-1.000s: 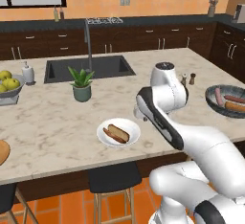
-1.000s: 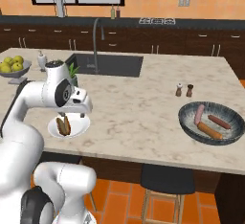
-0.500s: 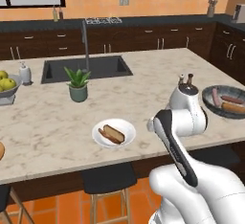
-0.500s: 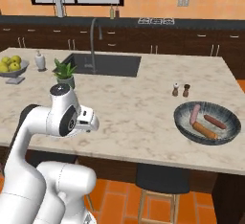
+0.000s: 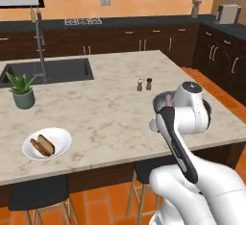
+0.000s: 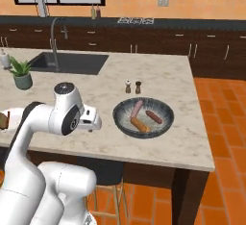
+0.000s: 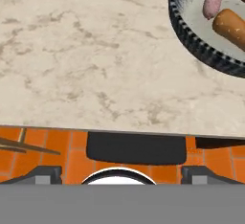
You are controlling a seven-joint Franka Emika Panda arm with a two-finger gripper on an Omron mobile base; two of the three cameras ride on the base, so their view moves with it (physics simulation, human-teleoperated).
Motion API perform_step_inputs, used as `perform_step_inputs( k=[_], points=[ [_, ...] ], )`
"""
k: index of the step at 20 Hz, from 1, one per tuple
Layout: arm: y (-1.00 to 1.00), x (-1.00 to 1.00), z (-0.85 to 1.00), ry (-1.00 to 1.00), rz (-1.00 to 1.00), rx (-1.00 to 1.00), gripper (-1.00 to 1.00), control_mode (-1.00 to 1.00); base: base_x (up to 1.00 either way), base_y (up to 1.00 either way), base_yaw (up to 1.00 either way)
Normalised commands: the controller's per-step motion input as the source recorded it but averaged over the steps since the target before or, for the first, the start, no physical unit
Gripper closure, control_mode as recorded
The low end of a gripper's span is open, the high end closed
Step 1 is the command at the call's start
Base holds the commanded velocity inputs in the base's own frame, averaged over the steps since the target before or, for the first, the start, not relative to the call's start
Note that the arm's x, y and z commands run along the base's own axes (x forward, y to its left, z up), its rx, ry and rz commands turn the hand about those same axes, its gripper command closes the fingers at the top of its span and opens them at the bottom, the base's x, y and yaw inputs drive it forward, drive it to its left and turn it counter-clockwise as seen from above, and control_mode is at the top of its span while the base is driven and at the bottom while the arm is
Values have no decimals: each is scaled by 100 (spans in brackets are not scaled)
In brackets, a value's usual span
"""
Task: Place one bun and one sausage from the bowl on each plate.
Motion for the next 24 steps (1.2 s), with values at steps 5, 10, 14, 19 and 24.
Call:
perform_step_inputs(
  k=[5,10,14,19,24],
  points=[
    [0,0,0,0,0,0,-100,100,56,-74,-1],
    [0,0,0,0,0,0,-100,100,41,-53,-3],
    [-48,43,19,2,-24,5,-100,-100,0,0,0],
    [-82,94,25,3,-21,22,-100,-100,0,0,0],
    [-15,100,-2,20,-5,3,-100,-100,0,0,0]
  ],
)
